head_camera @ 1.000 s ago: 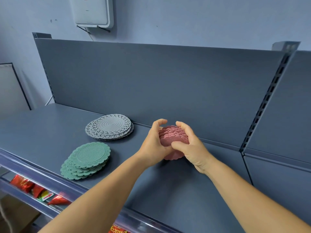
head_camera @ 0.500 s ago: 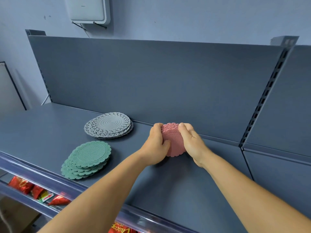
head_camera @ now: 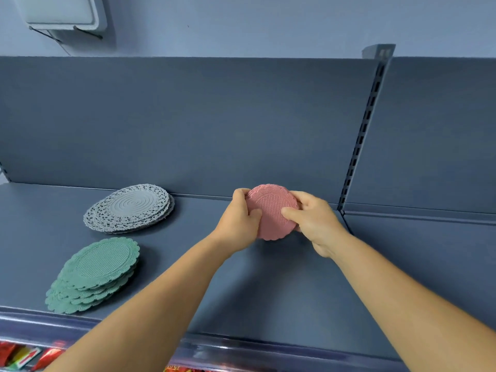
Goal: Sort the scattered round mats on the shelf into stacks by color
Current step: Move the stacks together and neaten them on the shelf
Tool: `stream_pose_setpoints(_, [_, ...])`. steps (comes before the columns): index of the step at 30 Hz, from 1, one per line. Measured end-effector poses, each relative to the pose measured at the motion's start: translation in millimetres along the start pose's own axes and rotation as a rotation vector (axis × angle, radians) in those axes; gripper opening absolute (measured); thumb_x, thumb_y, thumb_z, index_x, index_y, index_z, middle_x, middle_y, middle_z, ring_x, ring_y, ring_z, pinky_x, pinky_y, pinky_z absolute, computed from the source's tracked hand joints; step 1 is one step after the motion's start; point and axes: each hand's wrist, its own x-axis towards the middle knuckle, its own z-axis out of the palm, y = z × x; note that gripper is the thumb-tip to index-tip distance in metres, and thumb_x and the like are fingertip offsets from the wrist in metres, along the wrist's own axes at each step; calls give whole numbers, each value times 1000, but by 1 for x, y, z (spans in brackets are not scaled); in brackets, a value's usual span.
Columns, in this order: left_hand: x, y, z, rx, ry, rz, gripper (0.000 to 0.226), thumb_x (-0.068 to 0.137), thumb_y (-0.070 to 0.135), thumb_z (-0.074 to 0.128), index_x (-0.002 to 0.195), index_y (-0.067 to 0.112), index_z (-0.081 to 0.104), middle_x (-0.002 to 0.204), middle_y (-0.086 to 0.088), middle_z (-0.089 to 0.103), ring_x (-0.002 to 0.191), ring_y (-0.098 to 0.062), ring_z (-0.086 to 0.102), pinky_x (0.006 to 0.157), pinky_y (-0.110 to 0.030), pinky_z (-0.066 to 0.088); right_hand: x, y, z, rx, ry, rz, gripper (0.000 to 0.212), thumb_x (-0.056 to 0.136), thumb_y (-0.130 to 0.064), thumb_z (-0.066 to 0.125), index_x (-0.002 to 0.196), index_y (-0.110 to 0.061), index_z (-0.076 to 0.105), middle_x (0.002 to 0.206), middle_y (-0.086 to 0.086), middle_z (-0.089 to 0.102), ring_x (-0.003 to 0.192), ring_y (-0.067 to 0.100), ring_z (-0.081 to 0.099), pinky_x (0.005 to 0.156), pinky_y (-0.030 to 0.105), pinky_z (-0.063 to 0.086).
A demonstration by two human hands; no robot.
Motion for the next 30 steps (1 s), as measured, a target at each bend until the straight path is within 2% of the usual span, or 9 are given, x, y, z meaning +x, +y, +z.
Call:
stream_pose_setpoints(2, [1, 13, 16, -1, -1, 21, 39, 95, 12, 44, 134, 13, 41, 121, -1, 55, 101, -17, 54, 77, -25, 44, -7, 4, -19, 67, 44, 61, 33, 89, -8, 59, 118, -22, 62, 108, -1, 69, 103, 23, 66, 88, 44, 56])
stream_pose_setpoints(4, [2, 25, 37, -10, -33, 39, 41, 94, 13, 45, 135, 13, 45, 121, -2, 59, 100, -18, 57, 73, -24, 47, -15, 9, -40, 89, 107, 94, 30, 90, -10, 58, 118, -20, 62, 108, 0, 69, 101, 23, 66, 83, 40, 58])
stream_pose_setpoints(8, [-3, 51, 83, -81, -84, -5, 45, 92, 24, 55, 135, 17, 45, 122, -3, 60, 108, -23, 61, 92, -38, 52, -40, 17, -93, 103, 281, 133, 31, 87, -15, 63, 117, -18, 57, 108, 3, 68, 96, 22, 67, 69, 30, 58])
stream_pose_setpoints(12, [-15, 79, 136, -158, -134, -16, 42, 88, 28, 62, 127, 17, 54, 115, -4, 66, 102, -23, 65, 92, -41, 53, -71, 27, -150, 84, 423, 155, 27, 84, -19, 67, 109, -20, 55, 104, 4, 68, 92, 21, 68, 72, 33, 59])
stream_pose_setpoints(18, [-51, 130, 222, -196, -194, -19, 37, 86, 30, 65, 121, 19, 57, 113, -1, 65, 98, -22, 66, 89, -38, 55, -126, 41, -243, 46, 524, 193, 30, 90, -15, 59, 119, -13, 60, 106, 5, 67, 91, 24, 69, 77, 36, 60])
stream_pose_setpoints(22, [-82, 165, 281, -225, -250, -19, 37, 83, 30, 67, 117, 16, 63, 108, -4, 69, 95, -25, 68, 88, -42, 56, -166, 55, -307, 22, 585, 205, 33, 90, -13, 59, 122, -12, 61, 110, 6, 68, 92, 25, 69, 78, 37, 60])
stream_pose_setpoints(27, [-121, 206, 347, -237, -339, 21, 34, 88, 24, 59, 121, 13, 63, 109, -5, 69, 97, -23, 67, 90, -42, 55, -210, 73, -381, -11, 659, 223, 36, 90, -18, 61, 125, -14, 61, 115, 3, 67, 83, 21, 70, 81, 40, 60])
stream_pose_setpoints(30, [-137, 231, 383, -219, -389, 41, 23, 87, 14, 52, 104, 18, 67, 99, -10, 71, 85, -25, 64, 89, -46, 55, -231, 80, -421, -15, 700, 222, 36, 89, -19, 61, 125, -13, 62, 114, 4, 67, 75, 17, 69, 81, 39, 60])
